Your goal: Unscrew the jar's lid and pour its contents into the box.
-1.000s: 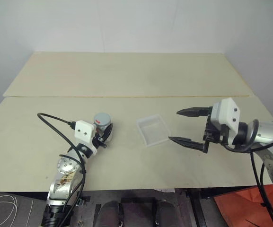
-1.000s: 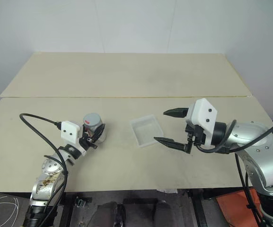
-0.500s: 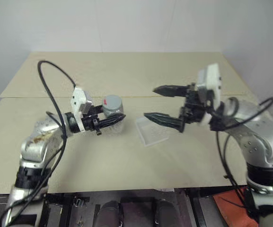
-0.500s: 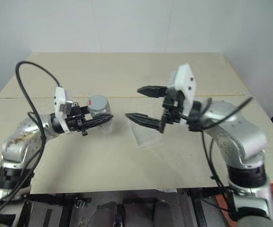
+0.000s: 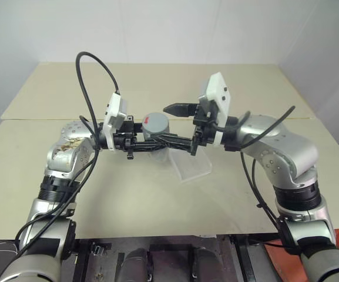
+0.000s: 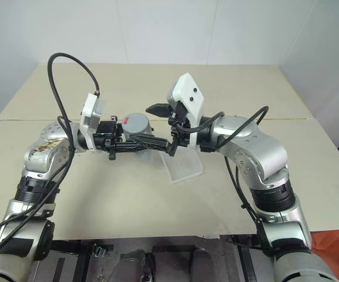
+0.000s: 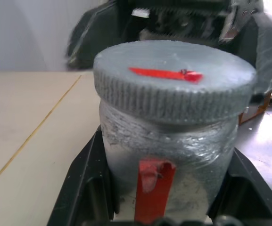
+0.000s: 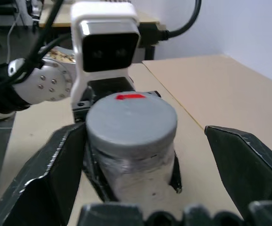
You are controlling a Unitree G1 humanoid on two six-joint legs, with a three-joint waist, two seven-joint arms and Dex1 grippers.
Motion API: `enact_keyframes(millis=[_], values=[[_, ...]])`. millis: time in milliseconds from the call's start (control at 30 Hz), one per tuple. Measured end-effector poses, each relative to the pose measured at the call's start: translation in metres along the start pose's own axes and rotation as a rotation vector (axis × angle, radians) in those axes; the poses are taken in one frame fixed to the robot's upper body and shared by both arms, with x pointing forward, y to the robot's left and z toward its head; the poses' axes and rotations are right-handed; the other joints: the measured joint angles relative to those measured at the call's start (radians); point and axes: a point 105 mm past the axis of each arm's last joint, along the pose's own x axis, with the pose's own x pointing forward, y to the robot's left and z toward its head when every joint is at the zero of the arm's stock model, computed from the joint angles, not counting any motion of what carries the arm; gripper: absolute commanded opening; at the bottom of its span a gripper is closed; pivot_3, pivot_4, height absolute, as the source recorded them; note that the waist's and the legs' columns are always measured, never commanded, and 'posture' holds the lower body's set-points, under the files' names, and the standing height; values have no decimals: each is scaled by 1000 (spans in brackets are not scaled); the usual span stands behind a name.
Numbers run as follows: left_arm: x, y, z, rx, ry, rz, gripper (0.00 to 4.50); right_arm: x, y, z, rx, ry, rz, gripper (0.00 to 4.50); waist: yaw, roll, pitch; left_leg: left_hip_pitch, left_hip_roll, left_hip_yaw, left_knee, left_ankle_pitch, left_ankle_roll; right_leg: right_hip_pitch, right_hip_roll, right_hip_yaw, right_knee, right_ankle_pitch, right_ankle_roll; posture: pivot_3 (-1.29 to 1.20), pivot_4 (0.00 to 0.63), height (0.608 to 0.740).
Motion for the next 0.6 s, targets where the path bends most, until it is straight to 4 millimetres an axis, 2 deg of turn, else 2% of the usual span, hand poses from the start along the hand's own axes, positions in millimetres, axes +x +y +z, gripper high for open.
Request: enact_keyframes(millis=[67,133,300,600], values=[[1,-1,0,0,-2,-8,1931,3,0,3,-2,-11,6,4500,-1,0,0,0,0,-1,0,0,0,0,0,0,0,0,0,0,150,740],[1,-1,-1,-1,0,-13,1931,4,1,6,-7,-19,12,4132,-4,0,0,0,0,-1,0,0,0,0,0,0,0,0,0,0,150,740],[1,0,0,1,0,-10,1931,8,5,8,6,-39,46,2726,-8,0,0,0,0,-1,0,0,0,0,0,0,1,0,0,0,150,740],[0,-4,-2,-24,11,-60,1931,8,5,6,44,-30,177,2725,-9,0,0,0,0,-1,0,0,0,0,0,0,0,0,0,0,150,740]])
